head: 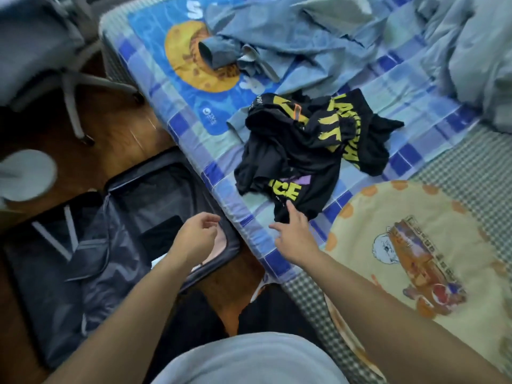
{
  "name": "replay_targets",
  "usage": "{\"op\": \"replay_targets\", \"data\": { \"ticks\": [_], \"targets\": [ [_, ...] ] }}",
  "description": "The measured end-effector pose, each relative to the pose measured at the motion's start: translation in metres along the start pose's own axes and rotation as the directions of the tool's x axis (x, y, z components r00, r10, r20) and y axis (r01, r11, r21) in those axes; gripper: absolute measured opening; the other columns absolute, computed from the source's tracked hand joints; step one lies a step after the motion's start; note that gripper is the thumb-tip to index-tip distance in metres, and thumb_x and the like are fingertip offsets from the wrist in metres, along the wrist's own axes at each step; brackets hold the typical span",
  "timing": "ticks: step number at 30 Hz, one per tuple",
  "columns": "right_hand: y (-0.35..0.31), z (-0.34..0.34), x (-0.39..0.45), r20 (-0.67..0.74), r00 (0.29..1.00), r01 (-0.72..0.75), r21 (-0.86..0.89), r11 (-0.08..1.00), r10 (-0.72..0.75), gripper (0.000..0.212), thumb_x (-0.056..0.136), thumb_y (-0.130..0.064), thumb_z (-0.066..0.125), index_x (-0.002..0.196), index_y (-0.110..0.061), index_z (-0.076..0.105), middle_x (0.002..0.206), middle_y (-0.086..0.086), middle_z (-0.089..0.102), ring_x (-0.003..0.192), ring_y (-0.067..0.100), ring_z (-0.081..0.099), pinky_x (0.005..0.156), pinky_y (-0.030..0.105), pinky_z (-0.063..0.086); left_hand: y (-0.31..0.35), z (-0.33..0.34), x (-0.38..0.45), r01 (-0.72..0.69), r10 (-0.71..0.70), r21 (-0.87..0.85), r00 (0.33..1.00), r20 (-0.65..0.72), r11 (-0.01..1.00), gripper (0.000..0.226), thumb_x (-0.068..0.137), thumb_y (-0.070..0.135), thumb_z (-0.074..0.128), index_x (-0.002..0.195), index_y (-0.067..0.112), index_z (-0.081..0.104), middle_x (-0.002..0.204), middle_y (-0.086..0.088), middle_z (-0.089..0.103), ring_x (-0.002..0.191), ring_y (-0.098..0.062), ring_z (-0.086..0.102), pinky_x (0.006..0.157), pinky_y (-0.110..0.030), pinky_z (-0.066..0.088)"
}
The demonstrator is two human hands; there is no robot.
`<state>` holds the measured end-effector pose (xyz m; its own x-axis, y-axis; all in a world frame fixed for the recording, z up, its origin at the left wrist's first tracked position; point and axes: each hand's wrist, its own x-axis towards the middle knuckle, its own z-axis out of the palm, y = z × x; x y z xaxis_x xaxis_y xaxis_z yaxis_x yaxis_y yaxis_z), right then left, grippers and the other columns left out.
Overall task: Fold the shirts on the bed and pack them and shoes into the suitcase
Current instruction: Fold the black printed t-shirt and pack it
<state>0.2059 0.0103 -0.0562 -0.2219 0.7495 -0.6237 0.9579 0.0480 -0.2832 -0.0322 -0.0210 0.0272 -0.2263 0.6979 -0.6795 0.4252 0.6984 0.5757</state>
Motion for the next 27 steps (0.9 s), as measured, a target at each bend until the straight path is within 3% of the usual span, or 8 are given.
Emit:
{"op": "replay_targets", "data": {
  "ticks": [3, 5, 8, 11, 15, 21, 25, 27],
  "targets": [
    [0.011, 0.001, 0.030, 0.126, 0.992, 0.052, -0.244, 0.968, -0.021, 0.053, 0.096, -0.010, 0.049, 0.144, -0.031, 0.048, 0.166, 0.005, -0.025, 0.152, 0.040, -0.014, 0.116, 0.051, 0.028, 0.018, 0.011, -0.019, 0.015, -0.015, -0.010, 1.000, -0.011, 1.000, 0.027, 0.096, 0.011, 0.054, 0.108, 0.031, 0.068, 0.107, 0.007, 0.069, 0.095, -0.017, 0.066, 0.079, -0.036, 0.052],
    [0.030, -0.002, 0.045, 0.144, 0.989, 0.041, -0.242, 0.969, -0.006, 0.053, 0.095, -0.010, 0.049, 0.147, -0.017, 0.041, 0.168, 0.009, -0.004, 0.153, 0.041, -0.001, 0.118, 0.053, 0.024, 0.024, 0.012, -0.027, 0.019, -0.019, -0.005, 1.000, -0.009, 1.000, 0.024, 0.098, 0.013, 0.057, 0.107, 0.031, 0.070, 0.106, 0.008, 0.070, 0.090, -0.015, 0.066, 0.085, -0.039, 0.054],
    [0.044, -0.021, 0.048, -0.031, 0.997, -0.066, 0.168, 0.984, 0.072, 0.046, 0.102, -0.029, 0.029, 0.121, -0.002, 0.060, 0.135, 0.017, 0.051, 0.129, 0.038, 0.046, 0.101, 0.046, 0.044, 0.018, 0.006, -0.027, 0.028, -0.030, -0.040, 0.999, -0.041, 0.999, 0.022, 0.099, 0.017, 0.059, 0.100, 0.035, 0.071, 0.100, 0.008, 0.073, 0.085, -0.016, 0.068, 0.085, -0.041, 0.055],
    [0.050, -0.065, 0.020, -0.130, 0.904, -0.193, 0.726, 0.660, 0.407, 0.032, 0.104, -0.013, 0.043, 0.112, -0.016, 0.075, 0.113, 0.010, 0.069, 0.107, 0.027, 0.061, 0.085, 0.033, 0.049, 0.013, 0.006, -0.029, 0.075, -0.077, -0.111, 0.997, -0.019, 0.991, 0.024, 0.099, 0.012, 0.057, 0.099, 0.031, 0.072, 0.099, 0.001, 0.075, 0.091, -0.021, 0.071, 0.088, -0.045, 0.056],
    [0.032, -0.175, -0.023, -0.333, 0.854, 0.094, 0.854, 0.511, 0.399, 0.034, 0.102, -0.005, 0.049, 0.116, -0.022, 0.075, 0.116, 0.001, 0.070, 0.096, 0.011, 0.064, 0.078, 0.020, 0.051, 0.045, 0.012, -0.040, 0.029, -0.016, -0.130, 0.995, 0.100, 0.991, 0.022, 0.099, 0.006, 0.054, 0.109, 0.018, 0.070, 0.103, -0.005, 0.072, 0.086, -0.023, 0.068, 0.082, -0.042, 0.055],
    [-0.020, -0.329, -0.144, -0.680, 0.627, 0.650, 0.726, 0.225, 0.381, 0.039, 0.101, 0.002, 0.049, 0.099, -0.026, 0.076, 0.105, 0.001, 0.076, 0.101, 0.014, 0.071, 0.099, 0.032, 0.055, 0.177, -0.007, -0.051, -0.433, 0.461, -0.181, 0.873, 0.161, 0.883, 0.042, 0.099, 0.017, 0.063, 0.136, 0.033, 0.050, 0.128, 0.004, 0.057, 0.101, -0.008, 0.061, 0.072, -0.019, 0.049],
    [-0.004, -0.296, -0.259, -0.636, 0.494, 0.824, 0.560, -0.086, 0.593, 0.030, 0.102, 0.003, 0.045, 0.116, -0.009, 0.068, 0.111, 0.010, 0.075, 0.105, 0.020, 0.071, 0.092, 0.029, 0.057, 0.224, -0.007, -0.085, -0.633, 0.671, -0.222, 0.706, 0.228, 0.741, 0.069, 0.096, 0.013, 0.067, 0.149, 0.040, 0.032, 0.122, 0.020, 0.051, 0.098, 0.018, 0.056, 0.074, -0.011, 0.050],
    [0.015, -0.255, -0.302, -0.516, 0.459, 0.853, 0.483, -0.197, 0.723, 0.029, 0.102, 0.000, 0.046, 0.121, -0.009, 0.066, 0.119, 0.014, 0.072, 0.109, 0.024, 0.069, 0.088, 0.030, 0.059, 0.223, 0.001, -0.099, -0.673, 0.699, -0.201, 0.652, 0.293, 0.712, 0.075, 0.095, 0.010, 0.068, 0.152, 0.039, 0.029, 0.124, 0.028, 0.046, 0.107, 0.013, 0.052, 0.091, -0.016, 0.047]
  ]
}}
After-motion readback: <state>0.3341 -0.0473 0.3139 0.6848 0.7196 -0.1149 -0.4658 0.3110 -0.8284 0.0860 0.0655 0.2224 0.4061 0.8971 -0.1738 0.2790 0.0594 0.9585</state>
